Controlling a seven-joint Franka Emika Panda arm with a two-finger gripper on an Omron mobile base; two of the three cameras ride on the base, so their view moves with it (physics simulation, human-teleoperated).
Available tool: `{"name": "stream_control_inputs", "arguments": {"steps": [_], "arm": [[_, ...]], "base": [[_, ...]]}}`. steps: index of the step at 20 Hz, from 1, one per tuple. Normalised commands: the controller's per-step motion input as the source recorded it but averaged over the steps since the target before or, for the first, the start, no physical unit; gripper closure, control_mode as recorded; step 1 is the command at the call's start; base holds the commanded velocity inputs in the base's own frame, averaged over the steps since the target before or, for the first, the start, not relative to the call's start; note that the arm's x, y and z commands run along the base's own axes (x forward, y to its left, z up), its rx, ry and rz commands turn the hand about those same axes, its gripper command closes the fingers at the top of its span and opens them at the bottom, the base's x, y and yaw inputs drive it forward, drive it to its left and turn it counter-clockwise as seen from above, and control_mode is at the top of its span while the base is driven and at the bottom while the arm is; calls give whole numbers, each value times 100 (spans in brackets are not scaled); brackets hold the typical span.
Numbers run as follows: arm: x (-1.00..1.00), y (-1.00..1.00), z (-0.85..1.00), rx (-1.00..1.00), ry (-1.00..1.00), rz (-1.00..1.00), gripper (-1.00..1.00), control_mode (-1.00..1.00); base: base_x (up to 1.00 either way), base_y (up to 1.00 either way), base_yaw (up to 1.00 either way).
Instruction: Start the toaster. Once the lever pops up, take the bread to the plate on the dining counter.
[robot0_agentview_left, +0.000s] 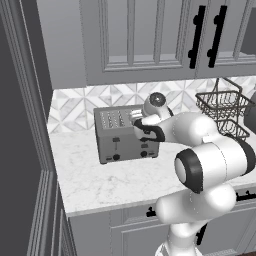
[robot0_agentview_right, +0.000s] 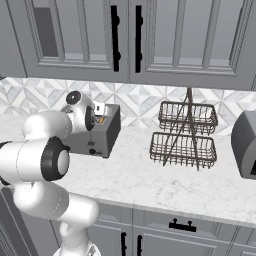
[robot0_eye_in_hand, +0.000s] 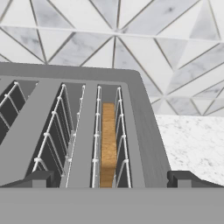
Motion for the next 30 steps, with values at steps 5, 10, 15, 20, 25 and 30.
{"name": "stream_control_inputs", "arguments": {"steps": [5,10,15,20,25,30], "arm": [[0,0,0,0,0,0,-100,-100],[0,0,0,0,0,0,-100,-100],[0,0,0,0,0,0,-100,-100],[0,0,0,0,0,0,-100,-100],[0,0,0,0,0,0,-100,-100],[0,0,0,0,0,0,-100,-100]], "base": [[0,0,0],[0,0,0],[0,0,0],[0,0,0],[0,0,0],[0,0,0]]}}
